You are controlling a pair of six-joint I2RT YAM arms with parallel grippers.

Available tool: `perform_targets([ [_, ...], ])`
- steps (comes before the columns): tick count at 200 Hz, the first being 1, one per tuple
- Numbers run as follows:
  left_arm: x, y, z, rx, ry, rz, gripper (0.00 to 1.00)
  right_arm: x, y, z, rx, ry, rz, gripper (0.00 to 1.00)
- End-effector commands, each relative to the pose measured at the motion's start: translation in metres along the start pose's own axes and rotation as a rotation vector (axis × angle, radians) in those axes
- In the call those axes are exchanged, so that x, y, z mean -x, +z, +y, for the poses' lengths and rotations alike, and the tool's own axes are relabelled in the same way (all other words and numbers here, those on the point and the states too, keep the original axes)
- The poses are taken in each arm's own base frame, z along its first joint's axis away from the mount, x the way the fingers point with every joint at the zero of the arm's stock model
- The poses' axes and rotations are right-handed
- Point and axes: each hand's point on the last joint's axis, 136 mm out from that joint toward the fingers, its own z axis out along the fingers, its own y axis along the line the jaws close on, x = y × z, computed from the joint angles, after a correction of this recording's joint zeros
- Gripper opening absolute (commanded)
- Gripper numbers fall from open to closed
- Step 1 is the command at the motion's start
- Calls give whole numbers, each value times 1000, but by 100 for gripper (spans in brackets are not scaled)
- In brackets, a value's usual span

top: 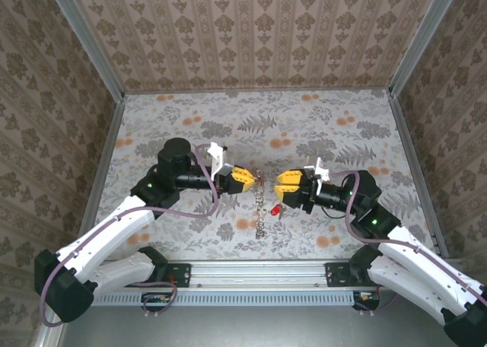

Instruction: Put the keys on the keyring

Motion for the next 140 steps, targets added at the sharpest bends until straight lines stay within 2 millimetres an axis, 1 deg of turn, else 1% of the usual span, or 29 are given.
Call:
perform_targets([
  [1, 10, 1, -14, -65, 41, -11, 0, 14, 6, 25, 154, -34, -30, 33],
  [45, 8, 5, -19, -94, 39, -2, 0, 20, 15, 30, 192, -56, -39, 32],
  [92, 5, 8, -18, -106, 30, 6, 0, 12, 21, 34, 217, -60, -21, 32],
  [119, 7, 7, -18, -107, 32, 3, 0, 6, 25, 34, 216, -67, 5, 26],
  [140, 7, 7, -19, -111, 33, 2, 0, 3, 28, 33, 211, -68, 23, 22],
])
